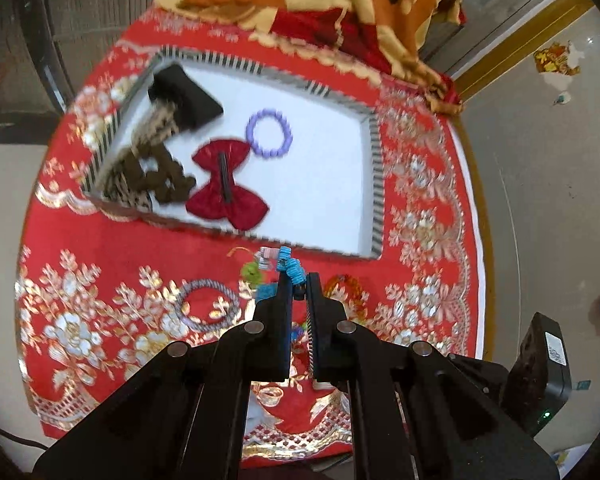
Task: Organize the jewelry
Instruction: 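Carry the bracelet and scrunchie into the white tray and open both tools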
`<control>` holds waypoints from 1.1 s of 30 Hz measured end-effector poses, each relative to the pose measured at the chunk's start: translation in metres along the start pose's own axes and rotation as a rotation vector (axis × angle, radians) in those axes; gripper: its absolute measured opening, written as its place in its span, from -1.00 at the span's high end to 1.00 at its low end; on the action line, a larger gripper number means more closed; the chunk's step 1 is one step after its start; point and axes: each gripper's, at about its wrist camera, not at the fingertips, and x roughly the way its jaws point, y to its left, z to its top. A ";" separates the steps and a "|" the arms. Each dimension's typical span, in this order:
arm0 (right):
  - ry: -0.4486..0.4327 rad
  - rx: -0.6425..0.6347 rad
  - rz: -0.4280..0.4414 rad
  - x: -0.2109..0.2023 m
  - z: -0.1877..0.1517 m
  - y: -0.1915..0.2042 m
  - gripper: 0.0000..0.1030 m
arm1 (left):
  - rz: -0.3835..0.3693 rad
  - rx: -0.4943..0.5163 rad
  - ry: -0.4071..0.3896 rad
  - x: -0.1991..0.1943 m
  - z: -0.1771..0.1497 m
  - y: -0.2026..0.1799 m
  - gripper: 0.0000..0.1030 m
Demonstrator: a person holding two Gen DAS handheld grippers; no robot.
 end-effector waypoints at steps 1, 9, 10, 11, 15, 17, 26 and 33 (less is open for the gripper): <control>-0.005 -0.001 -0.002 -0.001 0.002 0.000 0.89 | 0.000 0.002 -0.007 -0.002 0.002 0.000 0.90; -0.066 -0.004 -0.036 -0.013 0.038 0.001 0.89 | 0.033 0.020 -0.051 -0.014 0.022 0.003 0.90; -0.073 -0.003 -0.041 -0.014 0.043 0.001 0.89 | 0.036 0.022 -0.053 -0.014 0.026 0.004 0.90; -0.078 -0.001 -0.044 -0.014 0.047 0.000 0.89 | 0.042 0.025 -0.055 -0.014 0.029 0.005 0.90; -0.093 0.016 -0.061 -0.011 0.065 -0.003 0.89 | 0.065 0.038 -0.065 -0.012 0.039 0.007 0.90; -0.100 0.024 -0.068 -0.009 0.074 -0.005 0.89 | 0.084 0.048 -0.076 -0.011 0.046 0.009 0.90; -0.107 0.060 -0.091 0.006 0.103 -0.014 0.90 | 0.111 0.073 -0.073 0.001 0.071 0.018 0.90; -0.100 0.083 -0.105 0.019 0.120 -0.021 0.89 | 0.121 0.090 -0.061 0.013 0.095 0.026 0.90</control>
